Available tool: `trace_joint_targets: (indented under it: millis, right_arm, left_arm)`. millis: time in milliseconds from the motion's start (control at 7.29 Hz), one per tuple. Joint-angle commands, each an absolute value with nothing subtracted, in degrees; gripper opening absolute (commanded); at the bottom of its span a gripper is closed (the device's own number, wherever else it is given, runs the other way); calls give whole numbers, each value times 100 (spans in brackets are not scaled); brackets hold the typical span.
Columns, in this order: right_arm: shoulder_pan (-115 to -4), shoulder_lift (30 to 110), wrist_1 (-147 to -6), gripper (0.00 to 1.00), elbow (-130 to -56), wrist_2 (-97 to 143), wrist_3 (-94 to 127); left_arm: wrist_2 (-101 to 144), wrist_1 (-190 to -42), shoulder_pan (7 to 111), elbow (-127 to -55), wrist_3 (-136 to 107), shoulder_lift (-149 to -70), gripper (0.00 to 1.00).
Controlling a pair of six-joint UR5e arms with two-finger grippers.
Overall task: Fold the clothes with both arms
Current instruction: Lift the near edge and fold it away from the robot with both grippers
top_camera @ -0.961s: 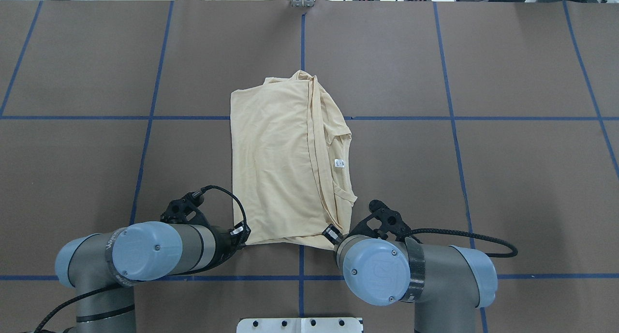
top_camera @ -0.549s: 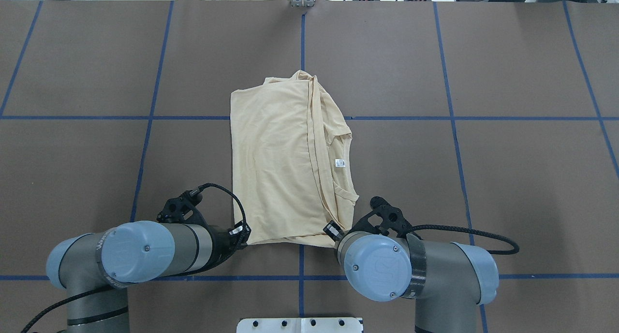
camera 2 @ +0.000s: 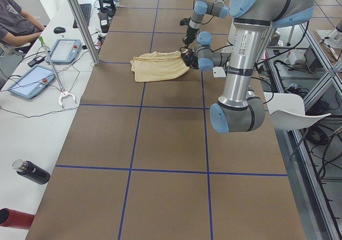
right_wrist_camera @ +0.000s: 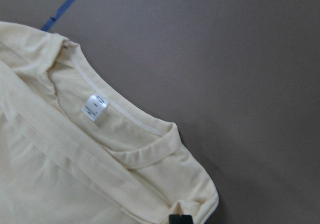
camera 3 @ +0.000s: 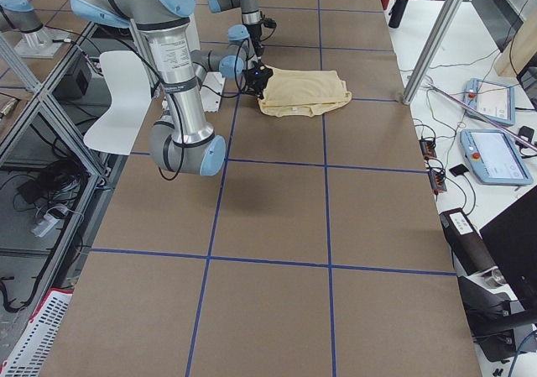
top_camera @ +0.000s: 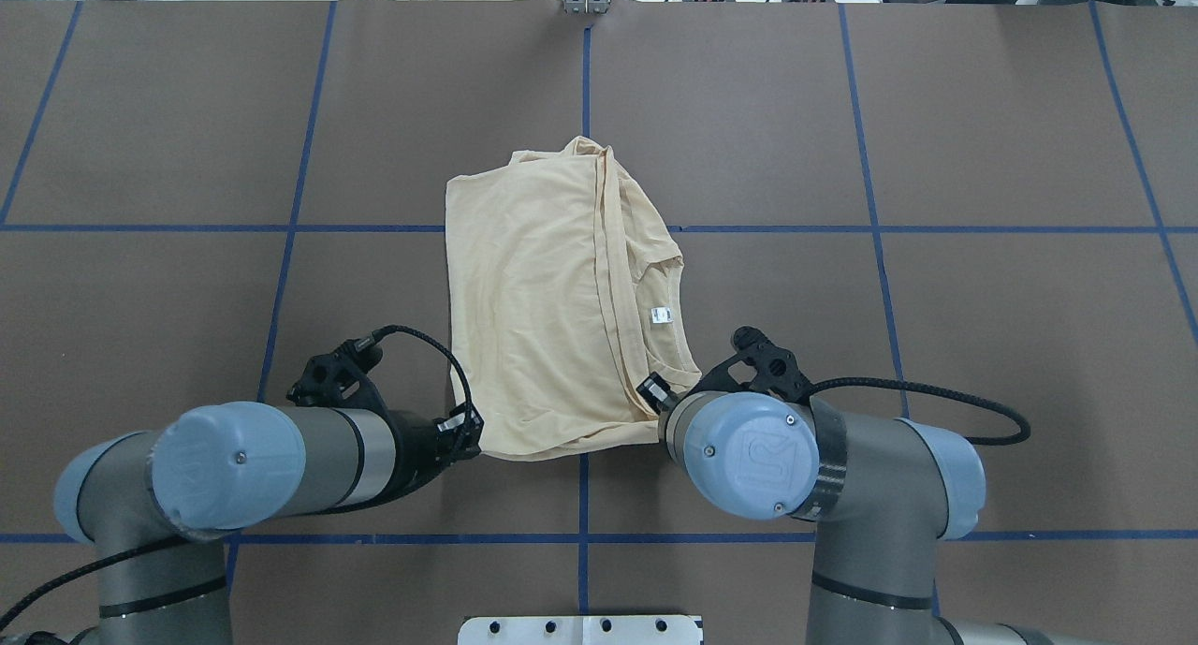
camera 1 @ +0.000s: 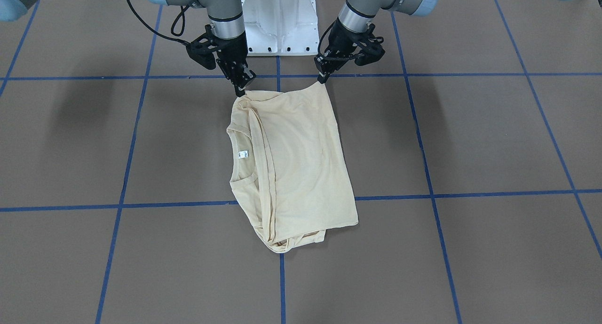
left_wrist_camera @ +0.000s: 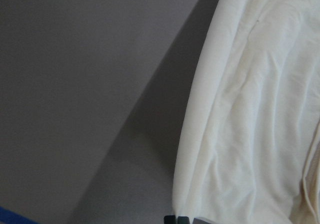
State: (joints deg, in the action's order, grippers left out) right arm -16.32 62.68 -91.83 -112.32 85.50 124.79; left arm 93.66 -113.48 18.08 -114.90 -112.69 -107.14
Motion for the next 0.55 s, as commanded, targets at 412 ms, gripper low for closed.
trace_joint_targets:
  millis: [412]
  right_arm:
    - [-3461, 4479, -8008, 0, -8249, 9483, 10969]
  left_arm:
    - [9729, -11495, 3715, -9719, -9749, -11939, 0]
